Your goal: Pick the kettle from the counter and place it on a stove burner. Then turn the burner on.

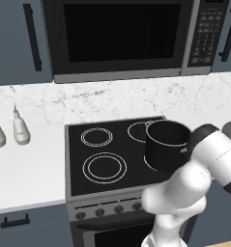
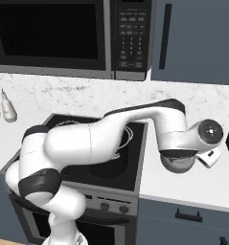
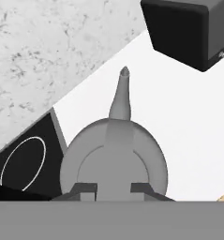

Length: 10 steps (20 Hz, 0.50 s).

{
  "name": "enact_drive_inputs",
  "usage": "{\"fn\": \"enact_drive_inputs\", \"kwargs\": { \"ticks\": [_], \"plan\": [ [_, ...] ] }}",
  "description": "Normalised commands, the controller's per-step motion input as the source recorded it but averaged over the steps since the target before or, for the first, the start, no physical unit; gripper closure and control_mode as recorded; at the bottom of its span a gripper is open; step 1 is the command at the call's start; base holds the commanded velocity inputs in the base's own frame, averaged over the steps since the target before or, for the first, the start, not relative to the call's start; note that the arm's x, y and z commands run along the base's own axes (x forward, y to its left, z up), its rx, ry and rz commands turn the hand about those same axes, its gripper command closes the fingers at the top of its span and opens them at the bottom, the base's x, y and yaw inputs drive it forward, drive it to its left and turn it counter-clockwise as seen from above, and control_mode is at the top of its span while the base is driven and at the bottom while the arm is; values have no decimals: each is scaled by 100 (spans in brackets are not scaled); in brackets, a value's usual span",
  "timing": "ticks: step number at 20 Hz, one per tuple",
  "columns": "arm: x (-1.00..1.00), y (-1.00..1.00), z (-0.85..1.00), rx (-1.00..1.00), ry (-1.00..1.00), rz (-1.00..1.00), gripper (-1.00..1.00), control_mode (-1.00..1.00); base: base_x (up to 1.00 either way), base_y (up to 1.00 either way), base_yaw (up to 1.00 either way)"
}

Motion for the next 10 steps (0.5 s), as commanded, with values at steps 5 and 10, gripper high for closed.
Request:
{"fn": "enact_drive_inputs", "kwargs": {
  "ticks": [5,10],
  "plan": [
    [-71,30,100,0,-20,0,100,-100,0,0,0],
    [-76,73,100,0,-19,0,100,-100,0,0,0]
  ]
}}
